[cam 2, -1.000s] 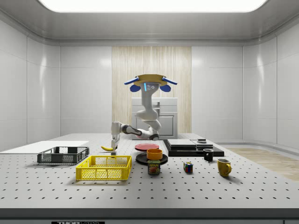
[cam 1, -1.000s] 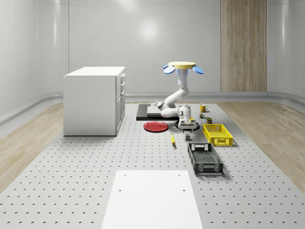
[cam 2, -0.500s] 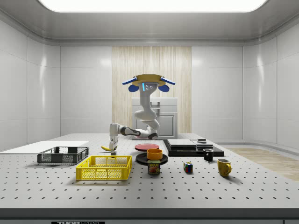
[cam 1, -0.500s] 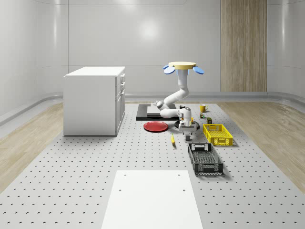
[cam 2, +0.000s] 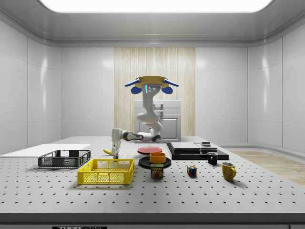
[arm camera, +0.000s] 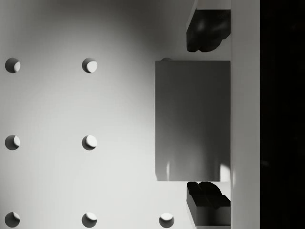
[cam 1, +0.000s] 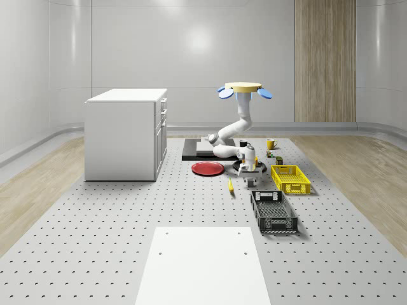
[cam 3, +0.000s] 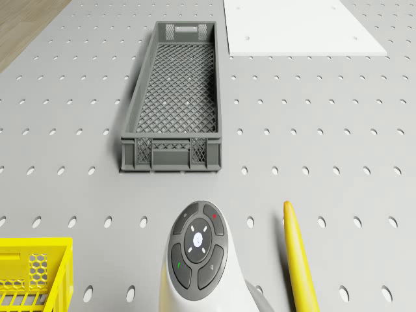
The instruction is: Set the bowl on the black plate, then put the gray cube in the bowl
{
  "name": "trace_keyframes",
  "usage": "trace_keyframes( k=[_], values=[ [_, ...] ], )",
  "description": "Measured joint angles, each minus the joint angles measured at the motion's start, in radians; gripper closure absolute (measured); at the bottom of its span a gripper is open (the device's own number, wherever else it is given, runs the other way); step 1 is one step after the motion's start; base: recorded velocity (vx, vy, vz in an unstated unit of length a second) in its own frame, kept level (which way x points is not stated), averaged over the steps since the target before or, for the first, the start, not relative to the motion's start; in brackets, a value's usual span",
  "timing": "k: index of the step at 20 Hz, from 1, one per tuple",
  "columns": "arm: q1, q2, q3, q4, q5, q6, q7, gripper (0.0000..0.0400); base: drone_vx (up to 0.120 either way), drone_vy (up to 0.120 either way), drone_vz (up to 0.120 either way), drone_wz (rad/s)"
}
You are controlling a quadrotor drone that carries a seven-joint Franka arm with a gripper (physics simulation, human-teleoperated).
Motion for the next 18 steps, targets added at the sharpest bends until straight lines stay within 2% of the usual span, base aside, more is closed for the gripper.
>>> trace_keyframes(
  k=[5,7,10,13,18],
  values=[
    [-0.012,-0.012,-0.005,0.011,-0.001,0.021,0.006,0.0000,0.000,0.000,0.000,0.000],
    [-0.016,-0.017,-0.006,0.014,-0.001,0.028,0.009,0.0059,0.000,0.000,0.000,0.000],
    [-0.022,-0.022,-0.006,0.018,0.001,0.036,0.012,0.0107,0.000,0.000,0.000,0.000],
    [-0.027,-0.028,-0.004,0.020,0.004,0.042,0.016,0.0130,0.000,0.000,0.000,0.000],
    [-0.036,-0.036,0.000,0.022,0.010,0.050,0.023,0.0144,0.000,0.000,0.000,0.000]
  ],
)
